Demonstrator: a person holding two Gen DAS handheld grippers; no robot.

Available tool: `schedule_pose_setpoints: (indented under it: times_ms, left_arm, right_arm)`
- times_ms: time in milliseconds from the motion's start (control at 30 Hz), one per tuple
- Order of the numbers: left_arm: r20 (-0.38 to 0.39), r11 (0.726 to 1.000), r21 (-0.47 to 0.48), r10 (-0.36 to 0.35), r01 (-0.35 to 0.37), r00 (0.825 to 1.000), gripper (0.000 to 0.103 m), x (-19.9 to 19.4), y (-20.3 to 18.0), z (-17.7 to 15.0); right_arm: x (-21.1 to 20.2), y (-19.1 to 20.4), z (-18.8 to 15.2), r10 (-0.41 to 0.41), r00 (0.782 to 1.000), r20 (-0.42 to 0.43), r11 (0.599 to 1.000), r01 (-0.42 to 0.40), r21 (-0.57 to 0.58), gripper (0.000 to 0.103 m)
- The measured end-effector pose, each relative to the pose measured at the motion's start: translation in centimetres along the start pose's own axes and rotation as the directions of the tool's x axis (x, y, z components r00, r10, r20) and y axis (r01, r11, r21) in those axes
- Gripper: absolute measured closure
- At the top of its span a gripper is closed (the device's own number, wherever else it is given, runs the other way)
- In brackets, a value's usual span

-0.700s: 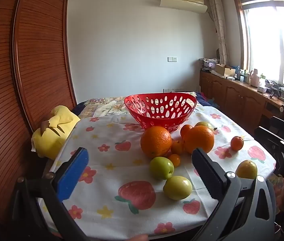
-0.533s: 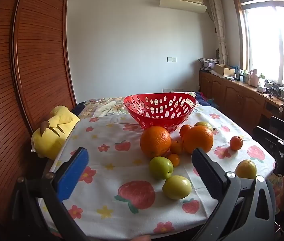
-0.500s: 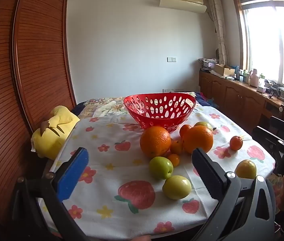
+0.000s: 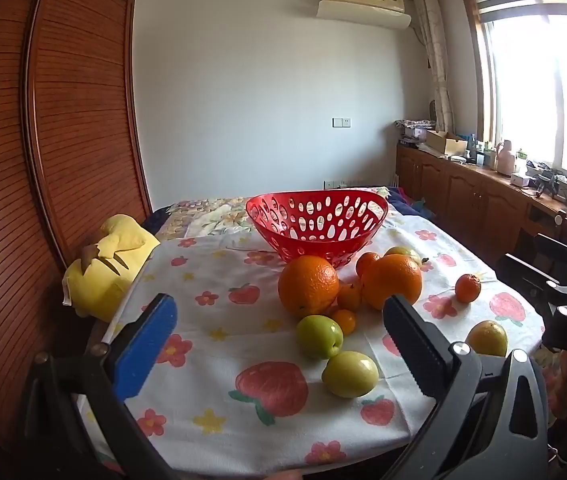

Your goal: Organize fruits

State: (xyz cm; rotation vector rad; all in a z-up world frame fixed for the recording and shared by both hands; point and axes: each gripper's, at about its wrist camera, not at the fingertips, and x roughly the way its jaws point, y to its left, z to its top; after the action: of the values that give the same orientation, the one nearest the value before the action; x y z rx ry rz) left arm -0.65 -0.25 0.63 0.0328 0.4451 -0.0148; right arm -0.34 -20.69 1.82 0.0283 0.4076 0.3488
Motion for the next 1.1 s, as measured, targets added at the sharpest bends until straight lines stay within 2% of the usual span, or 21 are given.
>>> schedule_pose_setpoints:
  times_ms: [1100]
  left_arm:
    - [0.015,1.0,0.005,-0.007,0.007,1.0,0.0,-0.49,-0.09,0.02]
  right_arm:
    - [0.27,0.52,0.18,-0.006,1.0,-0.006,1.0,0.006,0.001,0.0]
